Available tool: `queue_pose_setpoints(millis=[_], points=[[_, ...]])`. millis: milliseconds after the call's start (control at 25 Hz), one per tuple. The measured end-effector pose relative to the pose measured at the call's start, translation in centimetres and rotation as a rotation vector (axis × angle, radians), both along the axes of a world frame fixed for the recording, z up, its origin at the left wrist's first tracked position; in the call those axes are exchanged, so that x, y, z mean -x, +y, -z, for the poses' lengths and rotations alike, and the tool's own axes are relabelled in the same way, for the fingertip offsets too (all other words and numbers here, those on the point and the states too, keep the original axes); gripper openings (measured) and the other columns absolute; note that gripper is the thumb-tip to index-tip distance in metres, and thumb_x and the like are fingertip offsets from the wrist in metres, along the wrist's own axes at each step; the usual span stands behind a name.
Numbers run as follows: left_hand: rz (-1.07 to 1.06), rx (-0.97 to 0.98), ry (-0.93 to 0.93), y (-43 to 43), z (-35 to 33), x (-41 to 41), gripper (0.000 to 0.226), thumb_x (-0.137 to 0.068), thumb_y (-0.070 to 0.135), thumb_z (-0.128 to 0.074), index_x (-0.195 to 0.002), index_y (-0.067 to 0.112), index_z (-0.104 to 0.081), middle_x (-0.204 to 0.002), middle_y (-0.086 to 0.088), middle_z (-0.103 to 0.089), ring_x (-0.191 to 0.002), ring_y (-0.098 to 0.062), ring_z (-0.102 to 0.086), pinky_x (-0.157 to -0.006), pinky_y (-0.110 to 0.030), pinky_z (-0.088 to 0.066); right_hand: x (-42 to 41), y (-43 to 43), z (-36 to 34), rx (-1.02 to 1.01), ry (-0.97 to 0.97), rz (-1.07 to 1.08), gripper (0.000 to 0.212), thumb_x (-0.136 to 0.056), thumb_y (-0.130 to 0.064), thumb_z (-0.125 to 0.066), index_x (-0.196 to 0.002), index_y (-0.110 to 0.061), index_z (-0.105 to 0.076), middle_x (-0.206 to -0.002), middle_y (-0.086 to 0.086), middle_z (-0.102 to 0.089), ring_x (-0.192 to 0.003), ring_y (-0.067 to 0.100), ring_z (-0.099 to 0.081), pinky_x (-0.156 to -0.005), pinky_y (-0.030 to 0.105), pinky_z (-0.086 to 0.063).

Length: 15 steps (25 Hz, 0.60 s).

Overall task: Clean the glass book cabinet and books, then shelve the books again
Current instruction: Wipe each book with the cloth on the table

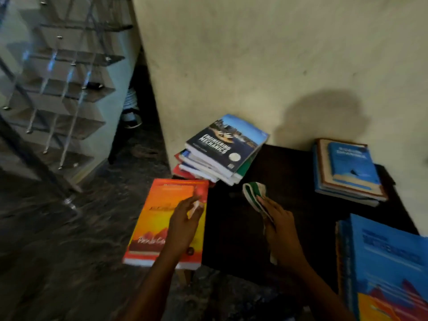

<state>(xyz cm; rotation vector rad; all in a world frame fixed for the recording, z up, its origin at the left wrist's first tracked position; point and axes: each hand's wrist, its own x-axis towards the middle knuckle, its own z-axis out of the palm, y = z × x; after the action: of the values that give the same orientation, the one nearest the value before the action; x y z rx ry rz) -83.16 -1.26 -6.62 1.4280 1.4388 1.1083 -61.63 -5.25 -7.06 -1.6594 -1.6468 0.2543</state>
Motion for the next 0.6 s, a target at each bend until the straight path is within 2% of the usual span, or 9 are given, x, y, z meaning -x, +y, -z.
queue_pose_setpoints(millis=[80,200,240,320,400,480,520,600], points=[[0.176,0.161,-0.206,2.4,-1.1,-4.9,0.021,-0.093,0.01,-0.053,-0.11,0.021,-0.057,-0.116,-0.001,-0.06,-0.112,-0.019,-0.055,-0.087,-0.019,-0.042,-3.2,-0.3,-1.3,-0.029,0.015,0.135,0.046,-0.081,-0.009,-0.04,-0.124,-0.015,-0.055,-0.124,0.013,-0.059,-0.112,0.025,-0.055,-0.096,0.025,-0.033],[0.451,0.446,-0.349,5.7,-3.0,-12.7,0.016,-0.097,0.021,-0.047,-0.111,0.024,-0.054,-0.115,0.0,-0.058,-0.108,-0.018,-0.055,-0.088,-0.031,-0.044,-8.6,-1.5,-2.5,-0.046,-0.002,0.319,0.049,-0.079,-0.019,-0.035,-0.122,-0.01,-0.058,-0.12,0.015,-0.061,-0.109,0.033,-0.058,-0.095,0.046,-0.042],[0.514,0.516,-0.346,7.1,-3.1,-15.5,0.016,-0.096,0.026,-0.048,-0.112,0.026,-0.053,-0.118,0.0,-0.056,-0.108,-0.018,-0.054,-0.091,-0.034,-0.044,-10.2,-2.0,-3.0,-0.052,-0.016,0.395,0.048,-0.079,-0.018,-0.036,-0.122,-0.011,-0.058,-0.119,0.016,-0.061,-0.109,0.033,-0.059,-0.095,0.046,-0.042],[0.596,0.589,-0.27,9.3,-3.5,-21.3,0.033,-0.095,0.036,-0.05,-0.125,0.023,-0.05,-0.127,-0.002,-0.051,-0.109,-0.018,-0.051,-0.093,-0.038,-0.043,-12.5,-3.0,-4.0,-0.067,-0.058,0.535,0.047,-0.076,-0.014,-0.04,-0.119,-0.009,-0.059,-0.115,0.019,-0.063,-0.106,0.028,-0.061,-0.093,0.033,-0.043],[0.614,0.638,-0.202,10.6,-3.8,-26.6,0.051,-0.093,0.041,-0.052,-0.137,0.016,-0.041,-0.133,-0.006,-0.047,-0.109,-0.02,-0.047,-0.092,-0.038,-0.04,-13.9,-4.0,-4.6,-0.078,-0.13,0.638,0.047,-0.073,-0.015,-0.039,-0.111,-0.004,-0.065,-0.106,0.021,-0.066,-0.097,0.02,-0.057,-0.08,0.022,-0.035],[0.6,0.692,-0.227,12.0,-2.8,-31.5,0.055,-0.091,0.037,-0.056,-0.136,0.009,-0.041,-0.133,-0.012,-0.048,-0.113,-0.026,-0.049,-0.09,-0.037,-0.039,-14.8,-4.9,-4.4,-0.085,-0.201,0.708,0.041,-0.075,-0.007,-0.043,-0.108,-0.004,-0.067,-0.103,0.02,-0.068,-0.088,0.022,-0.054,-0.075,0.02,-0.033],[0.581,0.72,-0.238,12.6,-2.4,-33.7,0.064,-0.085,0.039,-0.065,-0.135,0.006,-0.043,-0.135,-0.015,-0.049,-0.115,-0.028,-0.051,-0.09,-0.037,-0.041,-15.2,-5.2,-4.2,-0.07,-0.193,0.739,0.043,-0.074,-0.001,-0.047,-0.112,-0.007,-0.065,-0.107,0.018,-0.066,-0.087,0.028,-0.057,-0.078,0.02,-0.033],[0.544,0.701,-0.138,13.7,-0.9,-37.8,0.103,-0.06,0.055,-0.081,-0.139,0.005,-0.038,-0.142,-0.02,-0.04,-0.126,-0.035,-0.044,-0.102,-0.044,-0.04,-15.9,-5.7,-3.5,-0.009,-0.12,0.783,0.051,-0.074,0.001,-0.048,-0.121,-0.016,-0.061,-0.118,0.013,-0.062,-0.09,0.037,-0.056,-0.086,0.023,-0.034]])
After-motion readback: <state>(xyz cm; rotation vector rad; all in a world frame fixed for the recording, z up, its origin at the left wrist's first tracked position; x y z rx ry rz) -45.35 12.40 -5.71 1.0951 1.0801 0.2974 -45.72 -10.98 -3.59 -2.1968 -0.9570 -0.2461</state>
